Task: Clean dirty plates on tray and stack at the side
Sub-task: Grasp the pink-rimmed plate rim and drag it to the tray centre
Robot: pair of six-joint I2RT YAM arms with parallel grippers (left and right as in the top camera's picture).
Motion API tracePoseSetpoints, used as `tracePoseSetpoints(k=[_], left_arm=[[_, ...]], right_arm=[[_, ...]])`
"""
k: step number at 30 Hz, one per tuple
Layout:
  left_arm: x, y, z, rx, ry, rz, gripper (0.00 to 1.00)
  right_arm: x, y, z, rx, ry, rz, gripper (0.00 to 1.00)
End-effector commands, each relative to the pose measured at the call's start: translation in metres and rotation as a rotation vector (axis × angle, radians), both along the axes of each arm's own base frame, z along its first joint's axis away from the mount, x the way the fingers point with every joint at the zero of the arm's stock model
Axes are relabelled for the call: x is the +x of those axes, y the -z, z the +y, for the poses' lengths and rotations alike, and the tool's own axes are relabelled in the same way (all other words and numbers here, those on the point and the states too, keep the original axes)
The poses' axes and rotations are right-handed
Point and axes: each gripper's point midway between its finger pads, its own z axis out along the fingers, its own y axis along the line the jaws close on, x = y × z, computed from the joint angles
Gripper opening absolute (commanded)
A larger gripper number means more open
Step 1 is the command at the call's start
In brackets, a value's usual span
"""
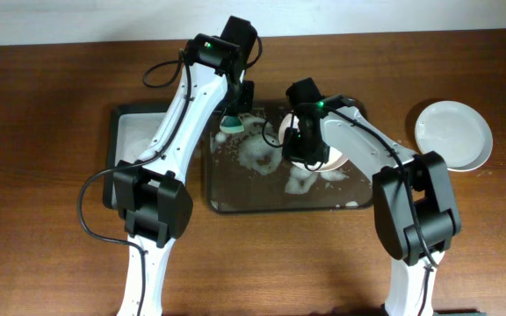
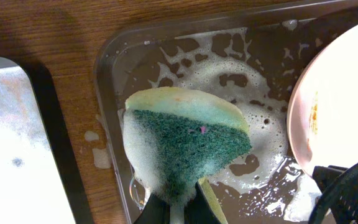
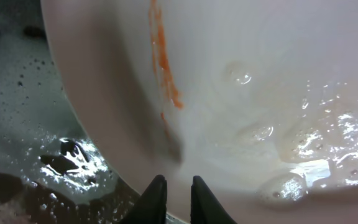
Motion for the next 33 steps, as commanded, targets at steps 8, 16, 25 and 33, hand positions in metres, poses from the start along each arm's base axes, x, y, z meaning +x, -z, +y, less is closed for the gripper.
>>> tracePoseSetpoints(k=[8,16,25,33], left_arm=[[0.001,0.003,0.001,-0.003,0.004,0.006,0.01],[0.005,0.002,-0.001,-0.012,0.004,-0.012,0.01],[0.007,0.001,-0.001,-0.015,0.004,-0.019,0.01],[0.008,0.001,-0.002,-0.016,0.004,-0.022,0.01]], right_arm=[[0.048,-0.057,-0.104,0.045,0.047,-0.170,0.29],[0.056,-0.028,-0.141,0.073,-0.105,-0.181,0.36],[0.067,-0.024,-0.132,0.156,-0.215,-0.249,0.24],[0.069,0.004,-0.136,0.158,-0.221,-0.219,0.25]])
